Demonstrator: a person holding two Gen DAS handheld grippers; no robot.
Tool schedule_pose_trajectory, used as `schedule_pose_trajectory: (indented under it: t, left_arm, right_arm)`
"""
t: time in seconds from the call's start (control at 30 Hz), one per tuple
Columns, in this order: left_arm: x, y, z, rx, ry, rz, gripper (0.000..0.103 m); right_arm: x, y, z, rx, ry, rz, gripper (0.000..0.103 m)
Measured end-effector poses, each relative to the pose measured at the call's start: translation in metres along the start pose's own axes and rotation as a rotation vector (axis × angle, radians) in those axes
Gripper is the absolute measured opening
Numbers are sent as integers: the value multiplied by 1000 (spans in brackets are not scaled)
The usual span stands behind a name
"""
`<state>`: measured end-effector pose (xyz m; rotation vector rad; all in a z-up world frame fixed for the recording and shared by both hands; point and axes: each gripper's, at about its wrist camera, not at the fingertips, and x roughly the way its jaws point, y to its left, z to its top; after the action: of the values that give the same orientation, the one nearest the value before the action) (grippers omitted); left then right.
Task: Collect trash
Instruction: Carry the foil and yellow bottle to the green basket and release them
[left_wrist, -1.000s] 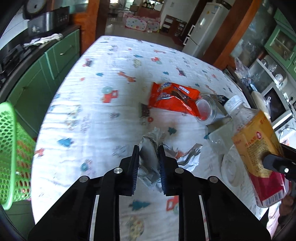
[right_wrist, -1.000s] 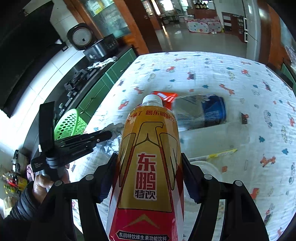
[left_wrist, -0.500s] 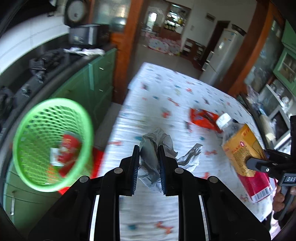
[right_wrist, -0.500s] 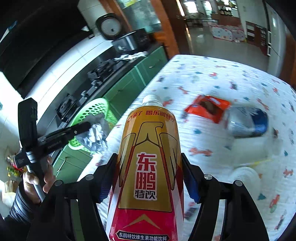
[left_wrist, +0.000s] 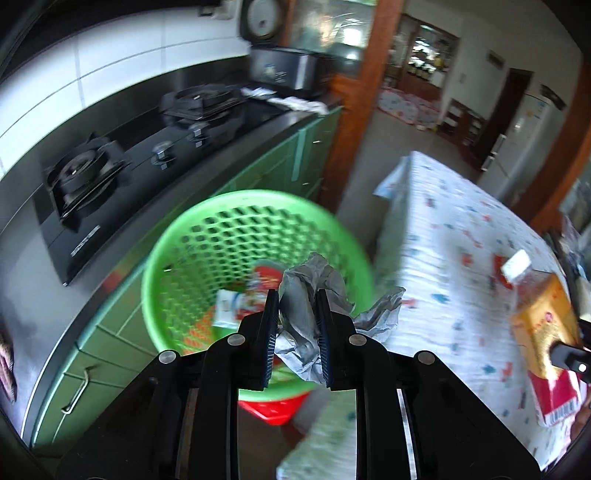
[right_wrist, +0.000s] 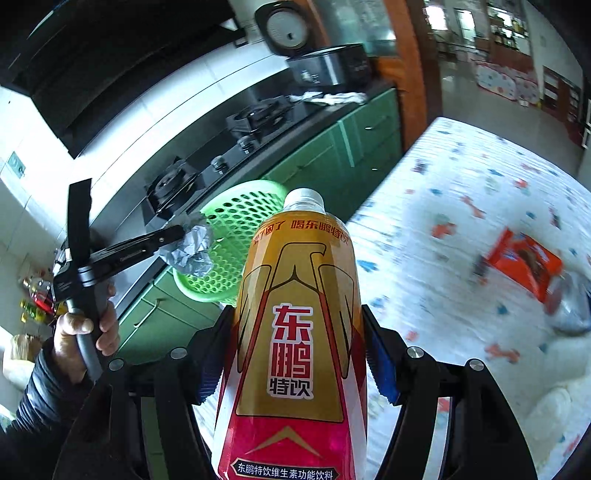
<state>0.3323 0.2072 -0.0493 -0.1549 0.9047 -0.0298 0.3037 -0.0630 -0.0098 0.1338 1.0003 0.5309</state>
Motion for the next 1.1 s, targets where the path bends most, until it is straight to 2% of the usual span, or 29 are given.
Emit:
schedule_pose_trajectory:
  t: [0.13, 0.3, 0.43, 0.47, 0.5, 0.53, 0.57, 0.83, 0.87, 1.0, 1.03, 1.1]
  left_arm:
    - [21, 28, 1, -33, 22, 44, 19]
    - [47, 53, -2, -92, 62, 54, 22]
    - [60, 66, -7, -131, 83, 58, 34]
    - [62, 68, -9, -134, 86, 57, 34]
    - [63, 69, -11, -136, 87, 50, 35]
    - [64, 72, -14, -142, 86, 41, 39]
    - [64, 73, -15, -148, 85, 37, 49]
    - [60, 91, -21, -201, 53, 10, 55]
    - [59, 94, -21, -210, 52, 11, 59]
    - [52, 104, -26, -237, 42, 14, 65]
    - [50, 107, -26, -246, 40, 15, 69]
    - [44, 113, -28, -263, 30, 19, 70]
  right_arm:
    - [25, 18, 17, -21, 16, 17, 64]
    - [51, 36, 37, -55, 29, 23, 64]
    - [71, 51, 53, -80, 37, 18, 64]
    - [77, 55, 57, -87, 38, 20, 64]
    - [80, 58, 60, -92, 39, 20, 64]
    - [85, 61, 64, -98, 38, 22, 64]
    - [91, 65, 68, -103, 39, 21, 64]
    - [129, 84, 88, -103, 57, 23, 64]
    - [134, 86, 90, -107, 60, 23, 64]
    - [153, 91, 95, -118, 74, 9, 64]
    - [158, 92, 98, -119, 74, 3, 64]
    - [167, 95, 101, -117, 73, 1, 64]
